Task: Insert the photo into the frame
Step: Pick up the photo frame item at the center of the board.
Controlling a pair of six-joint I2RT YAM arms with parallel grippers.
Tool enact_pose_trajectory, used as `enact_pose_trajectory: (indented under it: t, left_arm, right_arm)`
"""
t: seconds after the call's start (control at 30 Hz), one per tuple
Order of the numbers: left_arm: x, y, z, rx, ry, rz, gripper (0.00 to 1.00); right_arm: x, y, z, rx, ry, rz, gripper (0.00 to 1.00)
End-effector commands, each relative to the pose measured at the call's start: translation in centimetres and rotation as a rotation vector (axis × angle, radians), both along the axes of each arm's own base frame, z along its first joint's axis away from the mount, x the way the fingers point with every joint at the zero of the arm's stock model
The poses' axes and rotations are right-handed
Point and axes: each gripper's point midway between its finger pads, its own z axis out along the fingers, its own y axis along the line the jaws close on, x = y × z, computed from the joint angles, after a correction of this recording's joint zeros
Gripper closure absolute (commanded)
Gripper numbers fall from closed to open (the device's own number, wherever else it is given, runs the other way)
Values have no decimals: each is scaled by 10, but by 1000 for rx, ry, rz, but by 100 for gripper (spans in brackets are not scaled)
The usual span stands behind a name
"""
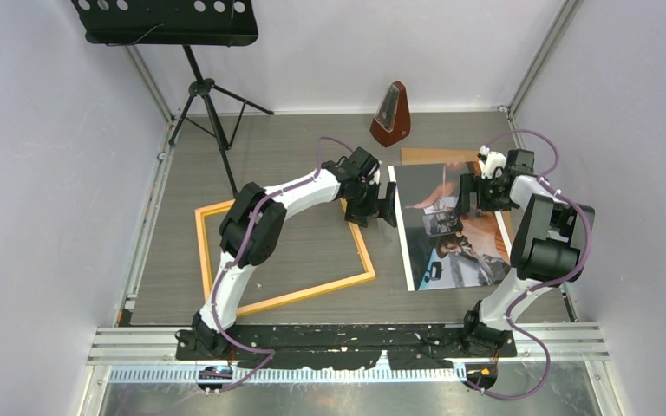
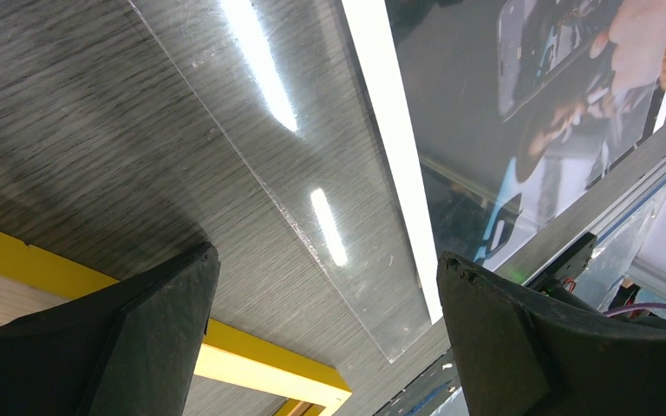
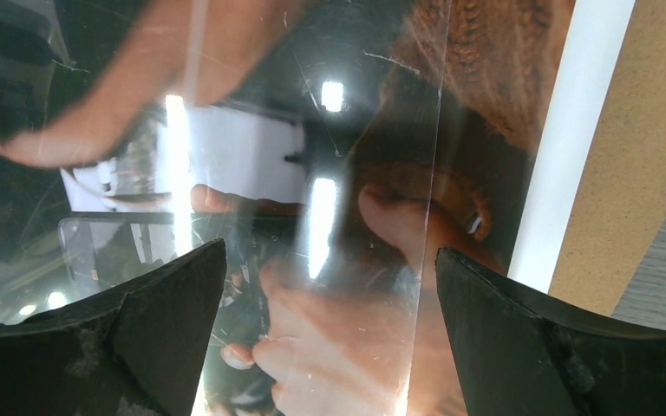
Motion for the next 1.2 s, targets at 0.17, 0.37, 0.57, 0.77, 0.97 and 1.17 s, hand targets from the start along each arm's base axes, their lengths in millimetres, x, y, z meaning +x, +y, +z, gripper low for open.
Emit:
enact_pose_trajectory:
  t: [0.17,0.37,0.57,0.77,0.97,1.17]
  left_arm:
    - [1,-9,0,-21,7,-6,1]
    - [0,-14,2,-41,16,-13,1]
    - [-5,-15,1,-48,31,-23,1]
    - [-12,-19,0,-59,49,-32,1]
    - [-13,-24,0,-67,48,-39,1]
    - [-9,-30,-2,-78,50,-49,1]
  right_arm:
    - [8,-2,6,24,0,23,5]
    - [3,4,3,63,35,32,6]
    - [-1,5,-2,74,73,30,6]
    - [-11,10,-9,98,126,36,6]
    - [-20,14,-9,109,136,46,7]
    - [-23,17,-7,117,129,55,7]
